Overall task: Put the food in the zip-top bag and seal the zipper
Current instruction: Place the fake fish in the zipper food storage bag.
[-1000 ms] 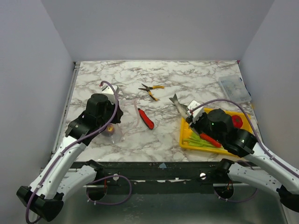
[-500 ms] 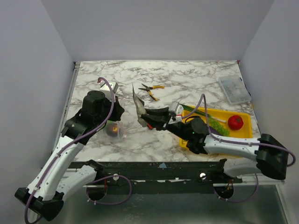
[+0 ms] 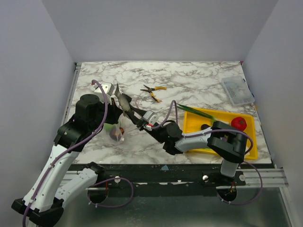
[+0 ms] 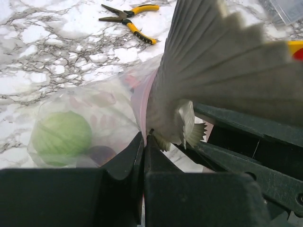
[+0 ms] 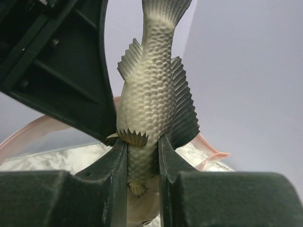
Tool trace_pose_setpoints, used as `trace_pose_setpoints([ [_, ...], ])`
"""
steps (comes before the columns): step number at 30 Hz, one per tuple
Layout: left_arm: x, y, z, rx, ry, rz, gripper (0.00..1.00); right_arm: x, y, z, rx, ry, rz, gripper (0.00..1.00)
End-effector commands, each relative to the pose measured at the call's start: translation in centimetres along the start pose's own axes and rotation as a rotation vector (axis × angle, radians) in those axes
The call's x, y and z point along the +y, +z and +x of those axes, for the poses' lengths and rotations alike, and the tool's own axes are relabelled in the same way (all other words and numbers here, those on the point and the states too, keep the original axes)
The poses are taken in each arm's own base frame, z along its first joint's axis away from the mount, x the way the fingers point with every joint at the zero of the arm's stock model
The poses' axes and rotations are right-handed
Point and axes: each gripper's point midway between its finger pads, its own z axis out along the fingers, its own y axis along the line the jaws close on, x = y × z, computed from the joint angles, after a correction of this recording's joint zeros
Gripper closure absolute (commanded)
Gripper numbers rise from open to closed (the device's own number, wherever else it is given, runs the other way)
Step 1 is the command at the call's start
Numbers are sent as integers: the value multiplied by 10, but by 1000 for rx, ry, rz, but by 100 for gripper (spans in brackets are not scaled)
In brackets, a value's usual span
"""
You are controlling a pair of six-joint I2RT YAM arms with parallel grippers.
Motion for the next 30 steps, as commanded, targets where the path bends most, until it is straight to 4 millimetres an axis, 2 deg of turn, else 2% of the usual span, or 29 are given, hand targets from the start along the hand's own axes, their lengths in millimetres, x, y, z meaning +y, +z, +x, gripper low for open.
trace_pose_setpoints([
  [1, -3, -6, -10, -36, 0, 11, 100, -43, 9, -79, -306, -34, 206, 72],
  [2, -3, -5, -9, -38, 1, 11, 100, -45, 7, -75, -291, -46, 216, 56],
  [3, -2, -5, -9, -41, -1, 9, 100, -48, 4, -71, -276, -36, 235, 35],
  [4, -2, -4, -9, -43, -2, 6, 100, -50, 2, -67, -260, -22, 246, 21],
  [5, -1, -4, -8, -43, -4, 4, 100, -50, -1, -64, -247, -12, 251, 13],
  [7, -1, -3, -8, -46, -7, 4, 100, -48, -5, -59, -226, -5, 235, 6],
  [9, -1, -3, -9, -54, -10, 4, 100, -48, -6, -53, -187, 18, 230, 4],
  [12, 3, -4, -12, -65, -10, -18, 100, -50, -13, -59, -176, 61, 226, 2],
  [15, 6, -4, -12, -75, -8, -32, 100, -48, -10, -63, -120, 100, 192, 2],
  [20, 12, -1, -13, -85, -15, -66, 100, -25, -5, -65, -7, 221, 57, 2],
  [23, 13, 1, -12, -92, -20, -66, 100, -14, -3, -52, 110, 265, 16, 1],
  [25, 12, 2, -12, -90, -24, -67, 100, -10, -7, -51, 124, 267, -11, 0],
  [28, 13, 5, -11, -84, -22, -69, 100, -14, -14, -55, 128, 301, 3, 0],
  [30, 17, 5, -11, -90, -19, -88, 100, -24, -18, -57, 162, 355, 66, 0],
])
